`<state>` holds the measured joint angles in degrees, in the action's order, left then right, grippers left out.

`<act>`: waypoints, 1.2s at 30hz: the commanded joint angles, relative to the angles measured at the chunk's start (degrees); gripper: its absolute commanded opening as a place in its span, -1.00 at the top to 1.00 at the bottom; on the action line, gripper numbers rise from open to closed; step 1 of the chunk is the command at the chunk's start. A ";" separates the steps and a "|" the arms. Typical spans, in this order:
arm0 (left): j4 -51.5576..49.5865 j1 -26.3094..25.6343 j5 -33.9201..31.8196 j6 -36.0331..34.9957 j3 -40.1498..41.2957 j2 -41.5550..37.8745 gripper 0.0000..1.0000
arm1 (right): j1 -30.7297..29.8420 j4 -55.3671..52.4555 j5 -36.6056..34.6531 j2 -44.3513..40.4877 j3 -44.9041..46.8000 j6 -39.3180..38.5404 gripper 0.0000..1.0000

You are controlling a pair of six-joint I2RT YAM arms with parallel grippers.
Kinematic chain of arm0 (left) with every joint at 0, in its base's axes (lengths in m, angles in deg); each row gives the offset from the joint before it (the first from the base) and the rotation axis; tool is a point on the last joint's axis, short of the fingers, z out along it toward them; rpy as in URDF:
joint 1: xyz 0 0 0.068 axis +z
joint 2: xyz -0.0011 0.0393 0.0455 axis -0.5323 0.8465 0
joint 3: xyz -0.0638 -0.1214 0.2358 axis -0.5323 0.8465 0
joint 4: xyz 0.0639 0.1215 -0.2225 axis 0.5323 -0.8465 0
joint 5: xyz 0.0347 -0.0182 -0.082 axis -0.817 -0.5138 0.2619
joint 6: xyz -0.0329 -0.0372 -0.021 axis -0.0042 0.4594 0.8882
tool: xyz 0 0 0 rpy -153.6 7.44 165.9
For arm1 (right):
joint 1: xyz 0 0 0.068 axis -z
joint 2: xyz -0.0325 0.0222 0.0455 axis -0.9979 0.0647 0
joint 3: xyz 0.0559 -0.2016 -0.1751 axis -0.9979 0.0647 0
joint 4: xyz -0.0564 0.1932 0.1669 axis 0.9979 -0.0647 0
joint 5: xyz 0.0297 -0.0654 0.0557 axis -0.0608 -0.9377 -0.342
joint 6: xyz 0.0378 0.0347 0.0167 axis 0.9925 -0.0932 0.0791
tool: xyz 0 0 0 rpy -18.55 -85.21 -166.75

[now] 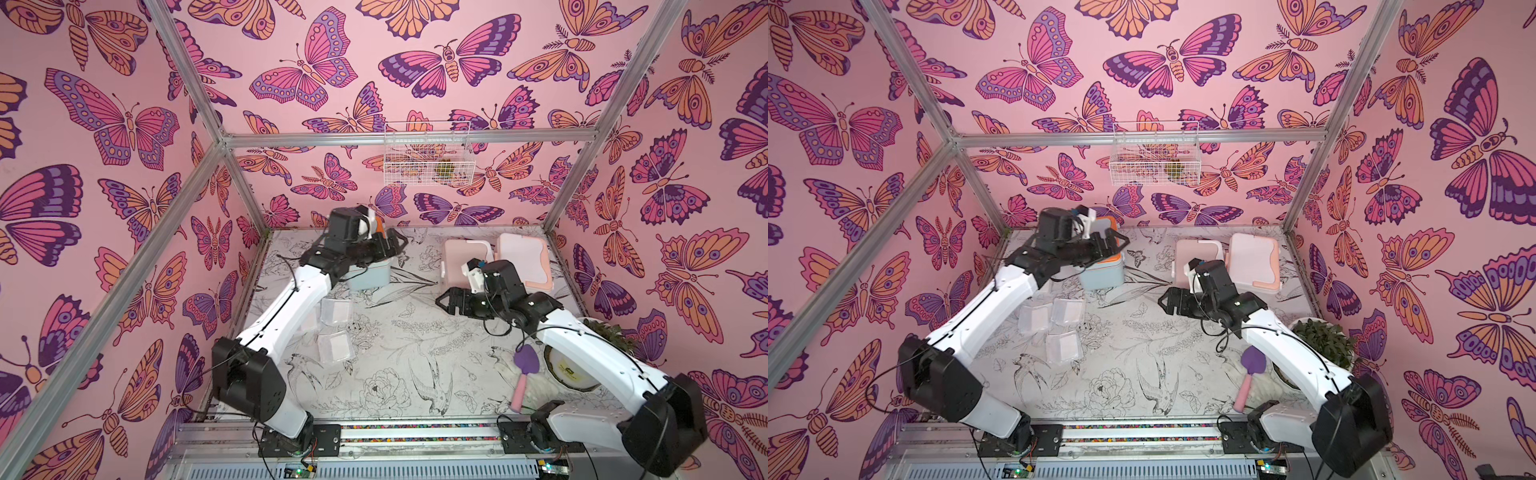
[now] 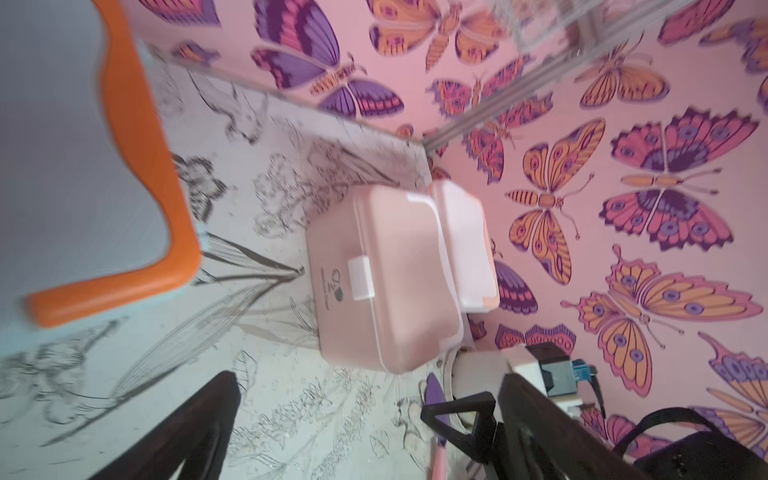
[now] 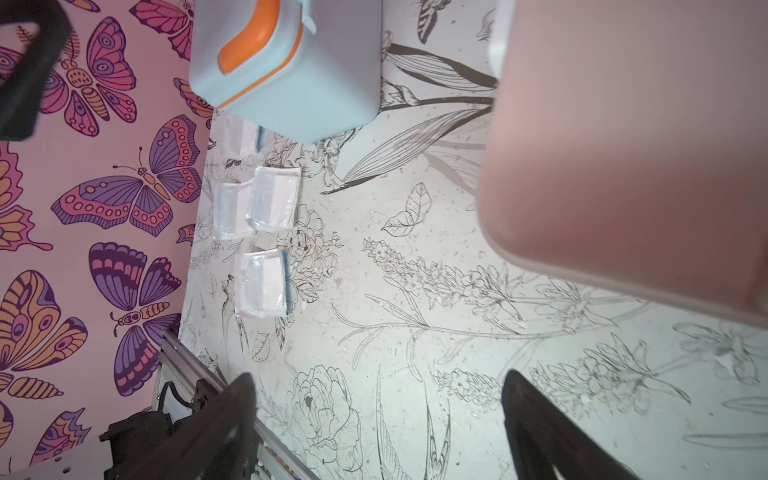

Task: Open first aid kits and take out gauze
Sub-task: Move the first aid kit to the center of the board.

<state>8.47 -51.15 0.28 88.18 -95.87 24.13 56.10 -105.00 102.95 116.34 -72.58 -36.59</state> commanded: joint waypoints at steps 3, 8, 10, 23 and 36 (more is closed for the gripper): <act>-2.03 10.17 -1.51 -0.97 5.05 0.51 -0.99 | -1.73 2.76 0.94 10.02 -11.31 -3.37 -0.89; 0.84 17.40 0.87 0.97 5.14 5.46 -1.00 | -1.71 3.84 2.50 22.60 -22.79 -3.66 -0.89; 2.27 18.79 2.24 1.50 4.20 8.15 -0.99 | -1.77 4.21 2.65 27.17 -27.46 -3.59 -0.89; 3.98 23.18 11.46 1.06 -10.83 27.92 -0.98 | -1.72 11.55 5.34 53.60 -51.60 1.23 -0.87; 4.69 14.88 14.71 1.17 -6.49 25.23 -0.95 | -2.76 13.25 10.82 56.42 -53.51 4.56 -0.74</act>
<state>13.17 -33.86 11.76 89.51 -104.55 52.74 54.39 -91.51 111.21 175.05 -127.37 -32.24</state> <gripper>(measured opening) 0.975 0.871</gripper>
